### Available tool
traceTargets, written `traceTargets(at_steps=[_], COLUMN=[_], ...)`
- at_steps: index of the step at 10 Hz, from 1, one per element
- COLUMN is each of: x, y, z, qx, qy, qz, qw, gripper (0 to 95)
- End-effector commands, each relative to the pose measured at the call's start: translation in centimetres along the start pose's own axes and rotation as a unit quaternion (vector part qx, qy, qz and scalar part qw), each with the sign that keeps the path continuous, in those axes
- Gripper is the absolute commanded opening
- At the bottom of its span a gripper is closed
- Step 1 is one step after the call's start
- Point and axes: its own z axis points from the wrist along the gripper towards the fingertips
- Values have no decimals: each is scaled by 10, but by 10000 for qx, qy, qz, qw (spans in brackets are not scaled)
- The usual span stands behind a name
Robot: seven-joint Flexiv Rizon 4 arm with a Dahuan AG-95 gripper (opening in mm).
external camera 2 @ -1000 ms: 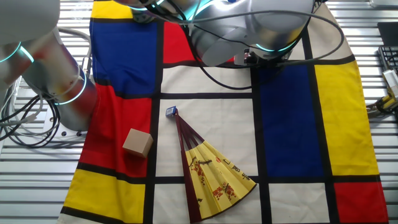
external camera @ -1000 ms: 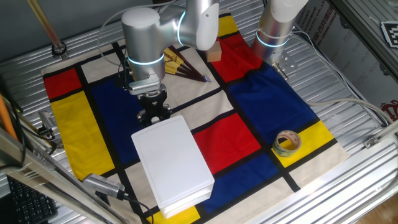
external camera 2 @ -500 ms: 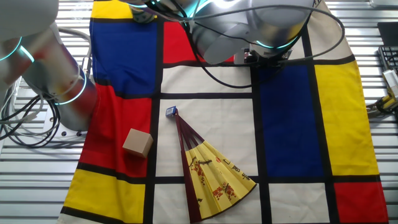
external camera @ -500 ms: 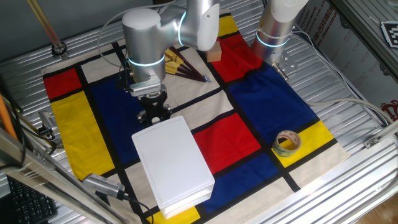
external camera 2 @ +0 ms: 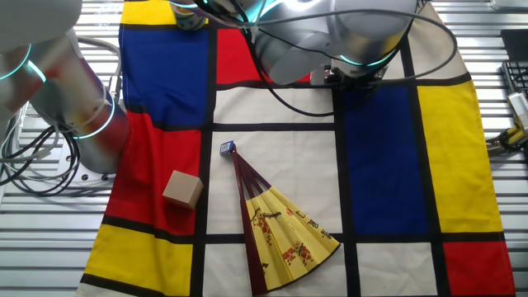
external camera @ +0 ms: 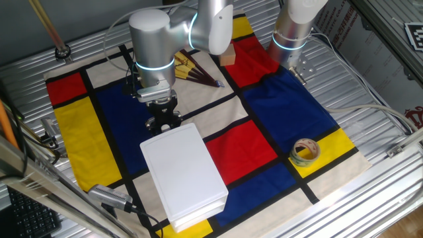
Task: Grasp the handle and close the drawer
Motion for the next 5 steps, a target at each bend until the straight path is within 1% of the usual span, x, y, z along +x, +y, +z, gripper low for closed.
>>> traceTargets(at_steps=[1, 2, 3, 5], x=[0, 0, 0, 0], y=[0, 0, 0, 0], z=[0, 0, 0, 0], qx=[7, 7, 9, 11], qy=[7, 5, 5, -4], qz=[-33, -34, -32, -61], qw=[10000, 10000, 10000, 10000], gripper=[0, 0, 190, 190])
